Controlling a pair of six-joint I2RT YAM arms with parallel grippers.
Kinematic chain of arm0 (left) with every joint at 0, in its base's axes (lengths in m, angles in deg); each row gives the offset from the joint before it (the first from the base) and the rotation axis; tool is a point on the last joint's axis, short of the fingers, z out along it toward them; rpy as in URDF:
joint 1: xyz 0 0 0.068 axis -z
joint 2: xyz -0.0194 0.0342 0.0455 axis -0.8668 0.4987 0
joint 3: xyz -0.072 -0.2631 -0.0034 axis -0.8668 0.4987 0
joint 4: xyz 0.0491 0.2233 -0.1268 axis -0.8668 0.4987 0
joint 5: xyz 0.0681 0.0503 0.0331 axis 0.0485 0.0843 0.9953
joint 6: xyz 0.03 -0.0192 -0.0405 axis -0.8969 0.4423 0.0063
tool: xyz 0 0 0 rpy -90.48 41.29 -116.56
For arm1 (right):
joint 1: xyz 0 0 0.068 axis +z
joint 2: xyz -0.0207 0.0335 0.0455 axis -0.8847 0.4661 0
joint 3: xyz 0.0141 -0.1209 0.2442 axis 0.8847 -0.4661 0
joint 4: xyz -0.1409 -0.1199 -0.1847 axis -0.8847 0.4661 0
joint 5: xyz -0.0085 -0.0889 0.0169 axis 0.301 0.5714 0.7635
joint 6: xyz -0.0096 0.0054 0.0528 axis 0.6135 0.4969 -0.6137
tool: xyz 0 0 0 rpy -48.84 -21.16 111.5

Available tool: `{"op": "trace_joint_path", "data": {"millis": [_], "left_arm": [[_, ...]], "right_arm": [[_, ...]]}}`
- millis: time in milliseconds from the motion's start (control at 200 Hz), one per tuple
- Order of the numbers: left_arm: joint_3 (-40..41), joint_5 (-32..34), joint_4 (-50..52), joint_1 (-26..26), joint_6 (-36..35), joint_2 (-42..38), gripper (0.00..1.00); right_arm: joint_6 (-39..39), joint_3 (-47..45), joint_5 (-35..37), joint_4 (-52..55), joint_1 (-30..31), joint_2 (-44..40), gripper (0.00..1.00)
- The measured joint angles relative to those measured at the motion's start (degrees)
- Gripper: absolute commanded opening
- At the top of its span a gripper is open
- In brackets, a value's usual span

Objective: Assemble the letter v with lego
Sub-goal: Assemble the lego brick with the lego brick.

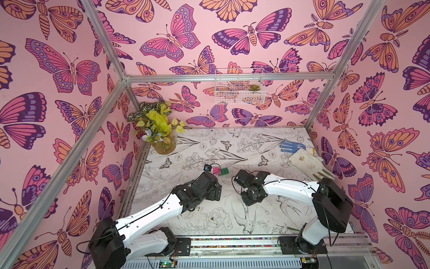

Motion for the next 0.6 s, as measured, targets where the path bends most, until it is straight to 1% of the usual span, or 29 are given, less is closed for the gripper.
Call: {"op": "trace_joint_path", "data": {"millis": [215,601], "left_arm": [[0.07,-0.17,-0.76,-0.13,0.02,-0.02,1.0],[0.55,-0.85,-0.83,-0.26,0.02,-0.17,1.0]], "right_arm": [[-0.52,-0.15,-0.11,-0.15,-0.02,-0.02,0.0],[-3.96,-1.86,0.37,-1.97,0.72,-1.09,0.0]]}}
